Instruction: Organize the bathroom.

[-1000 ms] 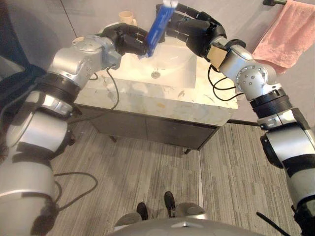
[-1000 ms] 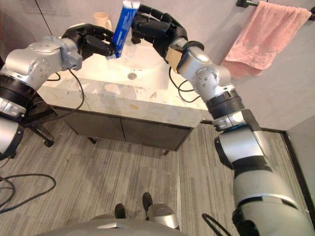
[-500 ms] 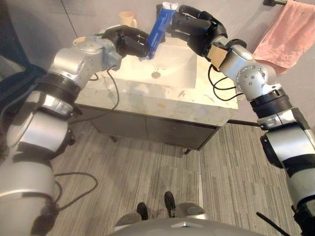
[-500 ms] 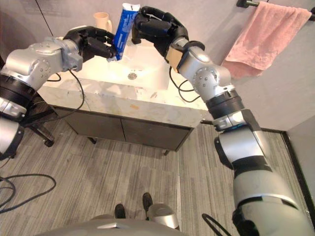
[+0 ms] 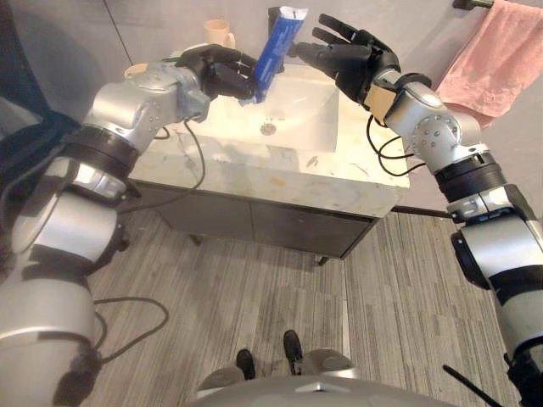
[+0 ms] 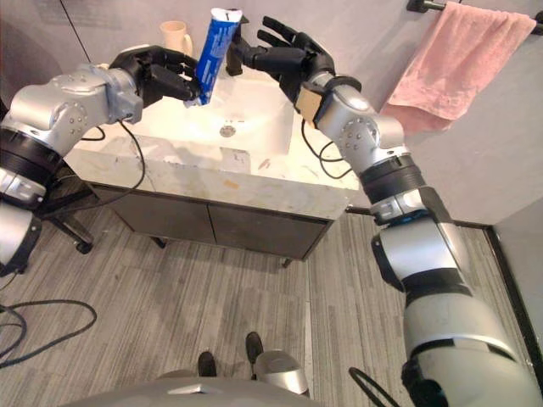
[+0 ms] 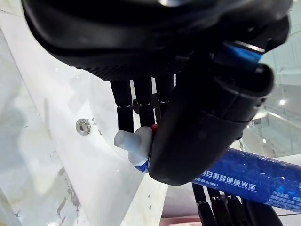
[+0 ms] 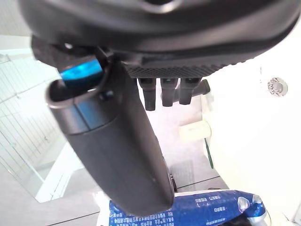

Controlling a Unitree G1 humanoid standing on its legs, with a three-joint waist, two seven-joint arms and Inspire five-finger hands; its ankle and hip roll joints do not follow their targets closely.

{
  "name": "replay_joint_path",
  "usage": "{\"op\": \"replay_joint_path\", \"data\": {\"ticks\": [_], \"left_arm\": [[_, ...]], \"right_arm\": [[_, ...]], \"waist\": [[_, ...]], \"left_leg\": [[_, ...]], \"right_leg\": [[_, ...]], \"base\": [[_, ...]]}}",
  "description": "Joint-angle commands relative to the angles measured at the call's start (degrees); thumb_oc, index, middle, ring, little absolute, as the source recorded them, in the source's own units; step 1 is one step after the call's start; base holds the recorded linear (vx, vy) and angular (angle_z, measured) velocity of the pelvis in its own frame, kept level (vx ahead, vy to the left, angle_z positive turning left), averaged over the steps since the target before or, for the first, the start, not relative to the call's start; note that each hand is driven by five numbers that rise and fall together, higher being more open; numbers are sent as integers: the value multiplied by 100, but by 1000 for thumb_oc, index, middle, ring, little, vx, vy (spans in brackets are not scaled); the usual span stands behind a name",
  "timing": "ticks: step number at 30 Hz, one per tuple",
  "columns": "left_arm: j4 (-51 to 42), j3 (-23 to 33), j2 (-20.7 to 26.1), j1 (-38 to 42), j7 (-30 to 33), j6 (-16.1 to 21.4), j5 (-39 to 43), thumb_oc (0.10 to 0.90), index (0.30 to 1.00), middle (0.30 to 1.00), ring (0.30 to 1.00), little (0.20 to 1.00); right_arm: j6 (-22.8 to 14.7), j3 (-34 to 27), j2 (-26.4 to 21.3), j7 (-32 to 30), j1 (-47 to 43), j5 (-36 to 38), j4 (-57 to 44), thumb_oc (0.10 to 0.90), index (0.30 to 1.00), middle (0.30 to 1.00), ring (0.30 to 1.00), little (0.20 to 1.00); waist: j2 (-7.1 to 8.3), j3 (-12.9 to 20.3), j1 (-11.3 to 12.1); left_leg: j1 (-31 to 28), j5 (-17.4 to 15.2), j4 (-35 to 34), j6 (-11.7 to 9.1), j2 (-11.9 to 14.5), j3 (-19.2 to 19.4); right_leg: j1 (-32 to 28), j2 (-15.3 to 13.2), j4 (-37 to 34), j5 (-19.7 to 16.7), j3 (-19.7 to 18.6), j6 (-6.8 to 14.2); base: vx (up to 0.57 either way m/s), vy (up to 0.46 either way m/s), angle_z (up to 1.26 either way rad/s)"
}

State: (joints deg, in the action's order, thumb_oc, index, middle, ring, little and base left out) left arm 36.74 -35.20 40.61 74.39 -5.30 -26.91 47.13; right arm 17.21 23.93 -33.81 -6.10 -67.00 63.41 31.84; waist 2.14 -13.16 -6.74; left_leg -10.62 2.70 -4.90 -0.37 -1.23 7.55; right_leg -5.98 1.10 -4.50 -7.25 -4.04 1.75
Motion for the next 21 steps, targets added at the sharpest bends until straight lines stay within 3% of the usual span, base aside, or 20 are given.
{"op": "replay_joint_path", "data": {"ticks": [1, 11, 21], "left_arm": [[511, -46, 5, 621, 112, 650, 71, 400, 300, 300, 300, 300], [592, -129, 105, 673, 14, 670, 107, 400, 300, 300, 300, 300], [629, -158, 103, 724, -50, 624, 76, 400, 300, 300, 300, 300]], "right_arm": [[-318, 51, -268, 375, -796, -27, 355, 800, 900, 900, 900, 900], [-560, 102, -209, 686, -845, 34, 288, 800, 900, 900, 900, 900], [-698, 184, -256, 600, -1051, -105, 152, 800, 900, 900, 900, 900]], "waist": [[-49, 1284, 142], [-56, 1253, 169], [-50, 1297, 162]], "left_leg": [[14, -329, -10, 14, 67, -70], [31, -313, -10, 10, 66, -89], [24, -321, -10, 9, 75, -59]], "right_leg": [[-178, 25, -50, 501, 441, 452], [-162, 31, -50, 505, 469, 432], [-166, 30, -50, 514, 467, 448]], "base": [[0, 0, 0], [0, 0, 0], [0, 0, 0]]}}
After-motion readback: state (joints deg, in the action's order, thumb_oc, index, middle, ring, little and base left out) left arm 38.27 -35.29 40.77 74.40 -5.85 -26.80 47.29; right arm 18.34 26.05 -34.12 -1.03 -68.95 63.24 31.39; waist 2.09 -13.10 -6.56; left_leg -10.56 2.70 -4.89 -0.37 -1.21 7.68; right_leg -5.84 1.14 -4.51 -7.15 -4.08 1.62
